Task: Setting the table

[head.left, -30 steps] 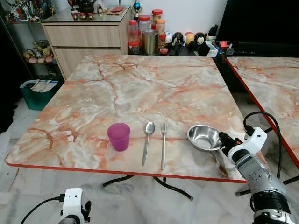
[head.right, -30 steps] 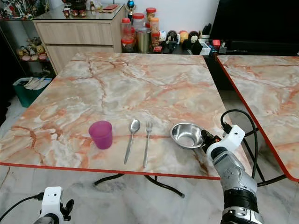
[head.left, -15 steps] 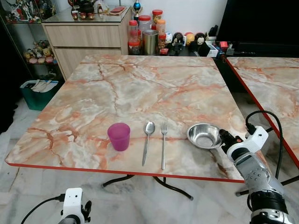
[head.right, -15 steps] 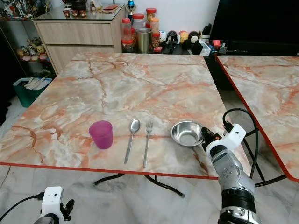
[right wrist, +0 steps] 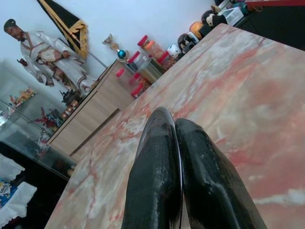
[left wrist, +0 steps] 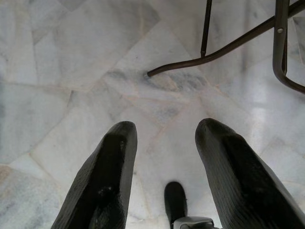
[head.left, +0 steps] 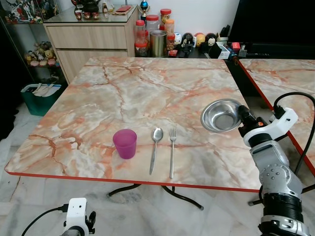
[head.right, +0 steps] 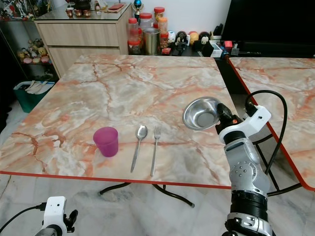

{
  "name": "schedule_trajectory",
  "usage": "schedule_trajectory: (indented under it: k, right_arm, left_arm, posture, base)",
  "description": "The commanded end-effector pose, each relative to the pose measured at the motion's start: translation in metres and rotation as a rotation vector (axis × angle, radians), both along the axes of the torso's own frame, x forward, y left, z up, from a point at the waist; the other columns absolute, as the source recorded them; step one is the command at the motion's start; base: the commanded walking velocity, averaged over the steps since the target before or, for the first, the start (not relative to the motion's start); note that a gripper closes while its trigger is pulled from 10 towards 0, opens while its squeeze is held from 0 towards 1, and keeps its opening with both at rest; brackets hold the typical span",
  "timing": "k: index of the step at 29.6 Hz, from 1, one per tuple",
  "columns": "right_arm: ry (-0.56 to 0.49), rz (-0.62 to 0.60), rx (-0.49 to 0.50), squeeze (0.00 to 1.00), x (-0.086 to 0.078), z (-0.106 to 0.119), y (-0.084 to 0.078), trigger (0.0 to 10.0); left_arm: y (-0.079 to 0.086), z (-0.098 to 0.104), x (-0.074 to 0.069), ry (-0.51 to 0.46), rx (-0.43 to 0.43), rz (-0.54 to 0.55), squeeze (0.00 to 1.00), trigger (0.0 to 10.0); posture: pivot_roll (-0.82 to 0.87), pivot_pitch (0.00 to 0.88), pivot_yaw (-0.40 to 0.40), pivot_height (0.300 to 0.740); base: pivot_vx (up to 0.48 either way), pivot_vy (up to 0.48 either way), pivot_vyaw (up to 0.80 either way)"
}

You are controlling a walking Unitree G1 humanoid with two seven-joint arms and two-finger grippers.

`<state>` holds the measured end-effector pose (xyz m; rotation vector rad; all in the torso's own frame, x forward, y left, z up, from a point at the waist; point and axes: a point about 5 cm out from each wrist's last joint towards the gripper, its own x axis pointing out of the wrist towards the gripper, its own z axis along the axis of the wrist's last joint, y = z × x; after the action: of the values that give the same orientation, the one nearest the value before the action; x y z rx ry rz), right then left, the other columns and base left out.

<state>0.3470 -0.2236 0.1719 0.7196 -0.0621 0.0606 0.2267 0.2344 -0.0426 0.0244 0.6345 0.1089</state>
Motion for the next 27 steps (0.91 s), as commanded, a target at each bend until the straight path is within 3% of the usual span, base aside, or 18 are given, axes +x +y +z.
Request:
schedule_trajectory:
  k: [1,7,27]
  right_arm:
    - [-0.031,-0.005,-0.001,0.0,-0.002,0.007,0.001,10.0]
    - [-0.08,-0.02,-0.052,0.0,-0.005,0.015,0.003,10.0]
    - [-0.086,-0.047,-0.093,0.0,-0.007,0.018,0.004,10.0]
  left_arm:
    - [-0.001,-0.002,-0.003,0.016,0.02,-0.023,0.0,10.0]
    - [-0.001,-0.003,-0.005,0.02,0.034,-0.021,0.0,10.0]
    - [0.003,-0.003,-0.006,0.021,0.052,-0.008,0.0,10.0]
  posture:
    - [-0.01,0.084,-0.02,0.74]
    - [-0.01,0.083,-0.018,0.74]
    - [-0.01,0.083,-0.02,0.74]
  base:
    - [0.0,0.0,0.0]
    - [0.0,0.0,0.0]
    - [0.0,-0.462,0.0]
